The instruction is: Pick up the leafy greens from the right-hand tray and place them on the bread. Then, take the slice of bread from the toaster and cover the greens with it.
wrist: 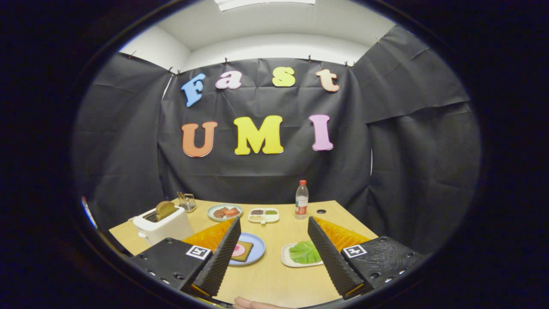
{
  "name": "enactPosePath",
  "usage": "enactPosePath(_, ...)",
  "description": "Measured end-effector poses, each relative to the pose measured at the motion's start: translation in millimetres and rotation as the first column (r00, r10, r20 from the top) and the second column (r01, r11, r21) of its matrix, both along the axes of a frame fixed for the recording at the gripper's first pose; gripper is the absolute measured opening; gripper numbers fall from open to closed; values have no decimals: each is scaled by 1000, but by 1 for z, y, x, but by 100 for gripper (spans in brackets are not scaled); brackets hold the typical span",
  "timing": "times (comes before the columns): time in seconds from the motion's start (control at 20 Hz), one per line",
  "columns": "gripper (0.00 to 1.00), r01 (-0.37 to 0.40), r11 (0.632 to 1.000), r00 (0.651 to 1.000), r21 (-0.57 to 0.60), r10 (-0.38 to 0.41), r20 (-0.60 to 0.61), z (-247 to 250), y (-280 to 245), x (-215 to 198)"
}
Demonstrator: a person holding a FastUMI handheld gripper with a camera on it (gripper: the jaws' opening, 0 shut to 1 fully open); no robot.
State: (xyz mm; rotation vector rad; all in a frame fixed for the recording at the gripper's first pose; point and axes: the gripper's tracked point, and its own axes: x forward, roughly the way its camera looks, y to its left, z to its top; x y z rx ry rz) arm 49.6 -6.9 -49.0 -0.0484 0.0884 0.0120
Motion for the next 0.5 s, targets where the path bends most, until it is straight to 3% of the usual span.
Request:
enactPosePath(0.3,96,123,991,986,-56,-128,-103,-44,-74,64)
enactPosePath(0.5,96,144,988,947,-49,-152,-282,-99,-109,106)
